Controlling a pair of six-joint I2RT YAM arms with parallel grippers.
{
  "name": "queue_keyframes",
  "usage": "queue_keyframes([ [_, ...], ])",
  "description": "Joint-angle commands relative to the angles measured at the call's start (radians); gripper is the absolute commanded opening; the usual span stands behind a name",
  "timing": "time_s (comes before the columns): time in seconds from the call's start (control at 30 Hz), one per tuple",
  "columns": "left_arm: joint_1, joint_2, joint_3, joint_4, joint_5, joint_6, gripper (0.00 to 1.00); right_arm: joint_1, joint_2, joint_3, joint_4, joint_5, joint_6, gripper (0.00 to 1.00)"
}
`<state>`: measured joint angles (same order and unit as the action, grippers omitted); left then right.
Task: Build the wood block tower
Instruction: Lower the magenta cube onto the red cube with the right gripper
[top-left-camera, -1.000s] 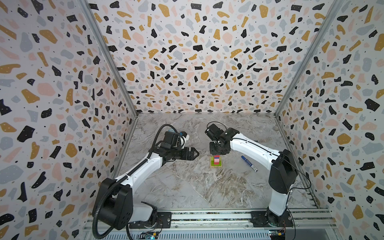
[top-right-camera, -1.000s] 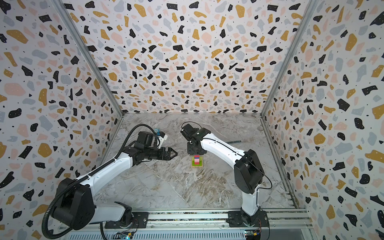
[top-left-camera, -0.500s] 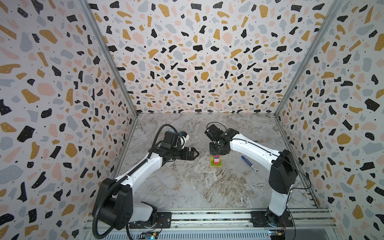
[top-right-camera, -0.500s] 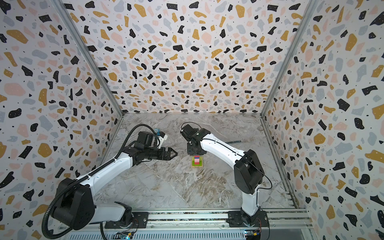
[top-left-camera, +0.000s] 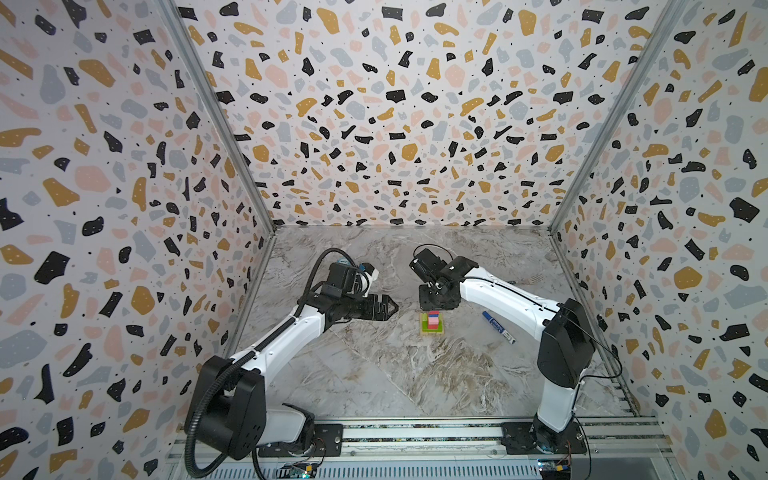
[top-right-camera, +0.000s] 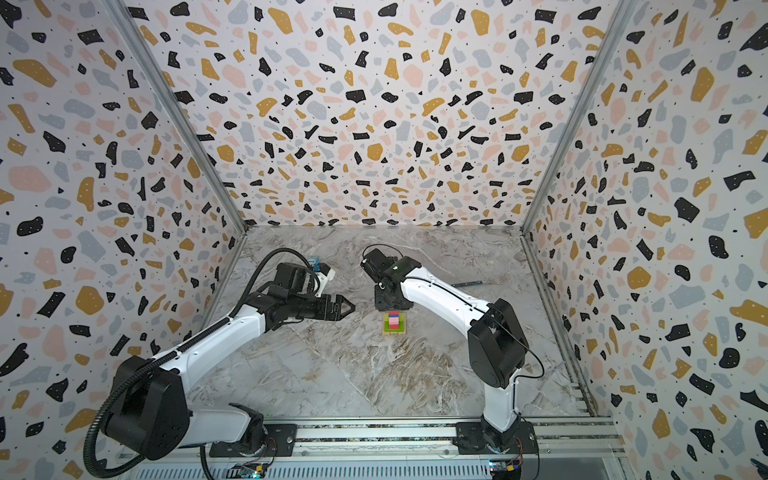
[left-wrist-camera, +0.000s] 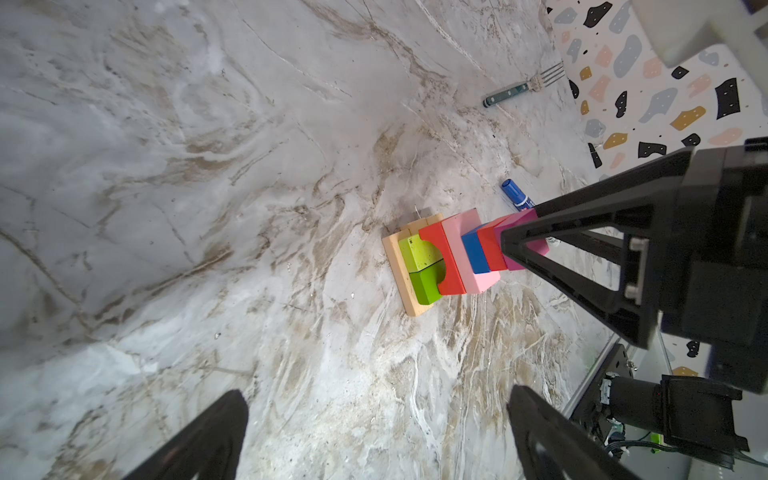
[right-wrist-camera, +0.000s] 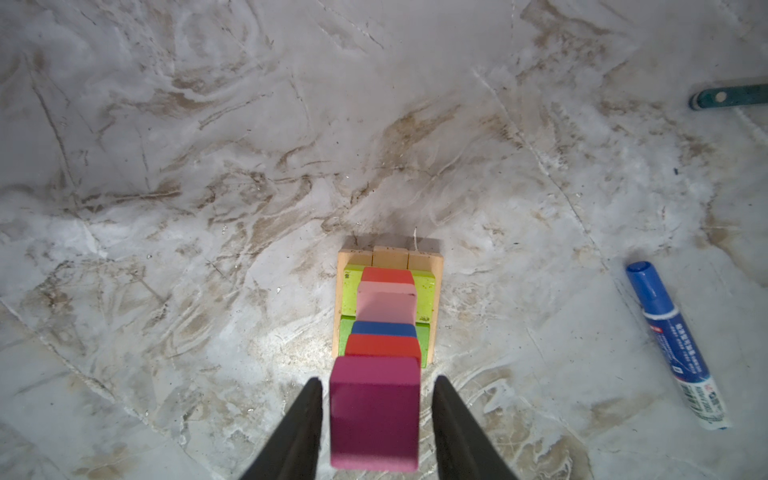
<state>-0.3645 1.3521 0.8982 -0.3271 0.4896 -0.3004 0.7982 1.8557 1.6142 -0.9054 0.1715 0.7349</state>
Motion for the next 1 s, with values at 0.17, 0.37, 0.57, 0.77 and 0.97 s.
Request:
queue_keyframes([
  [0.17,0.005,-0.01,-0.011,0.024,0.006,0.001,0.99,0.004,-0.034,-0.008,-0.011,0.01,0.006,0.5],
  [0.37,0.005,-0.012,-0.011,0.024,0.008,0.001,0.99,0.004,-0.029,-0.023,-0.001,0.003,0.006,0.49],
  [0.57,0.005,-0.012,-0.01,0.024,0.006,0.001,0.99,0.003,-0.023,-0.023,0.005,-0.001,0.004,0.46],
  [0.77,0.005,-0.01,-0.01,0.023,0.007,0.001,0.99,0.003,-0.021,-0.027,0.006,-0.003,0.008,0.44],
  [0.97,0.005,-0.008,-0.01,0.024,0.007,0.001,0.99,0.003,-0.019,-0.029,0.006,-0.002,0.006,0.44],
])
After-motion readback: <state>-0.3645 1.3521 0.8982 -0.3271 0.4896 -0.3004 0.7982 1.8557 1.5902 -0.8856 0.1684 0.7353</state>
